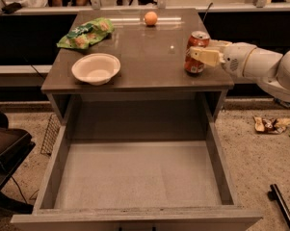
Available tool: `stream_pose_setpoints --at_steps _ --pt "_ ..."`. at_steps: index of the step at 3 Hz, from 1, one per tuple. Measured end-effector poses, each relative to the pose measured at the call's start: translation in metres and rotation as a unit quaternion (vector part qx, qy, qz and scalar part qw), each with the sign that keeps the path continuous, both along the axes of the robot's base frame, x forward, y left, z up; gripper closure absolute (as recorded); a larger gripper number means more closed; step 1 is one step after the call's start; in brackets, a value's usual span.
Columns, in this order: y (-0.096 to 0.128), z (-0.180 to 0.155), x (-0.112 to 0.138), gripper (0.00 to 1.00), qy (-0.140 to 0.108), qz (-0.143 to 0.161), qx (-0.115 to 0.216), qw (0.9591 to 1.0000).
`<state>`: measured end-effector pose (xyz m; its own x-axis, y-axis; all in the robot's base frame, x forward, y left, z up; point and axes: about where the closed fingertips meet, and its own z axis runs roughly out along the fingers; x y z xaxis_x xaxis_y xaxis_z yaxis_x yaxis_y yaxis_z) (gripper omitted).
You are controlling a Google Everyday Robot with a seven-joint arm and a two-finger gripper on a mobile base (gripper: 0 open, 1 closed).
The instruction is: Move coke can near orange
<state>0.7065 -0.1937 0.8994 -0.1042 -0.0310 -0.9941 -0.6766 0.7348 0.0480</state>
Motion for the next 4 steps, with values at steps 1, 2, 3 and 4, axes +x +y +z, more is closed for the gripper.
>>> stream_pose_setpoints --at_steps 1,2,3,4 --pt "0.0 0.0 0.0 1.0 0.0 0.0 0.0 1.0" --pt "0.007 0.016 0.019 1.0 -0.015 0.008 -0.001 0.9999" --pt "0.019 0.025 0.059 1.0 -0.018 0.021 0.003 0.9996" --pt "0.037 0.051 0.133 1.0 -0.043 0.002 0.011 0.999"
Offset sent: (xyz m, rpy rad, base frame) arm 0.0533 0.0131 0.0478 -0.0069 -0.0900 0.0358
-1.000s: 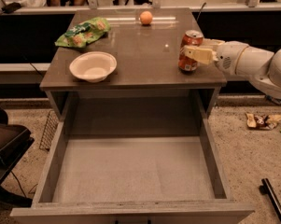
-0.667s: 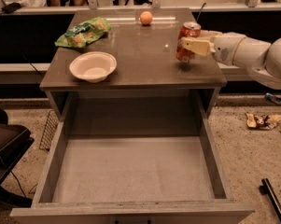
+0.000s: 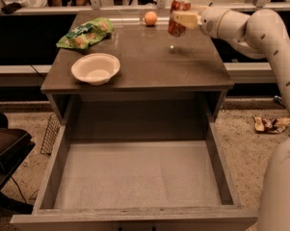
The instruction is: Move coke can near orange
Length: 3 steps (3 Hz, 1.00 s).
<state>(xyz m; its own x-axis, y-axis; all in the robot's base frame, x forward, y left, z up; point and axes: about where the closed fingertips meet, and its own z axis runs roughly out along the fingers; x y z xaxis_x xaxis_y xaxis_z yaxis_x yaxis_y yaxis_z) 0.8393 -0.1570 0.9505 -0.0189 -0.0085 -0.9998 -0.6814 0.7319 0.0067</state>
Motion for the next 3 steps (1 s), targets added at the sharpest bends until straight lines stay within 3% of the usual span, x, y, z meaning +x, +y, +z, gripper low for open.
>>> stream_pose_setpoints --at_steps 1,3 --pt "-0.011 0.045 0.036 1.0 -0.047 -0.038 0.007 0.9982" --pt "-0.007 0.043 0.047 1.0 -0.048 -0.047 0.01 0.9977"
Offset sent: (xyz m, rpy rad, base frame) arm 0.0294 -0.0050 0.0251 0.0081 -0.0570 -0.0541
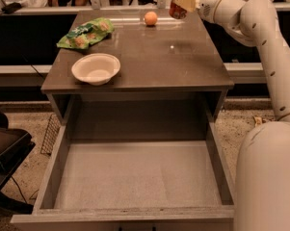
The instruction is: Move coke can near orange
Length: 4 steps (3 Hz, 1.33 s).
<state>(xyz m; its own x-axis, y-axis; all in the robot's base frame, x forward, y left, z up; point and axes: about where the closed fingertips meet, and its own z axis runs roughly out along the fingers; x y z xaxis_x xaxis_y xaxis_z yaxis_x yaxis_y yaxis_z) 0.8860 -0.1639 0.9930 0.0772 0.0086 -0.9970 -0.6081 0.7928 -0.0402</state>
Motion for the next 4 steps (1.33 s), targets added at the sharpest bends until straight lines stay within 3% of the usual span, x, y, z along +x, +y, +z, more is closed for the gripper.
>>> stream_pose_setpoints --at_steps 1,2,4 --pt "0.006 -0.006 0.034 1.0 -0.007 -0.037 -0.024 0.999" --pt "0.001 -0.013 0.062 1.0 -0.011 -0.083 -0.062 0.9946" --pt "0.001 -0.026 0.072 1.0 0.002 -0.092 -0.059 0.994"
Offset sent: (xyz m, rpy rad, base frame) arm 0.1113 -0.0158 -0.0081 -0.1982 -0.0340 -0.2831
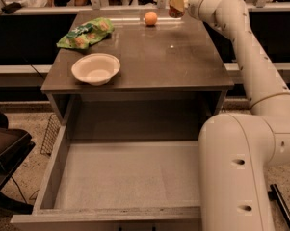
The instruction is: Move coke can near orange
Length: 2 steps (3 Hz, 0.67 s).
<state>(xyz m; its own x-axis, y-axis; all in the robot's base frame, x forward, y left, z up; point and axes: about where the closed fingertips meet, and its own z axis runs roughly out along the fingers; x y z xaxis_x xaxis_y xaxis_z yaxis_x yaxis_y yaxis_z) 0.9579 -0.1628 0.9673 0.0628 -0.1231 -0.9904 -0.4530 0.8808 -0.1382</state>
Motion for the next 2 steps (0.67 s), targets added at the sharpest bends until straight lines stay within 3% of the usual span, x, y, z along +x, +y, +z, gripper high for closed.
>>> stream_pose_setpoints --at_steps 2 --pt "-0.01 -0.041 0.028 1.0 0.03 -0.04 0.017 0.9986"
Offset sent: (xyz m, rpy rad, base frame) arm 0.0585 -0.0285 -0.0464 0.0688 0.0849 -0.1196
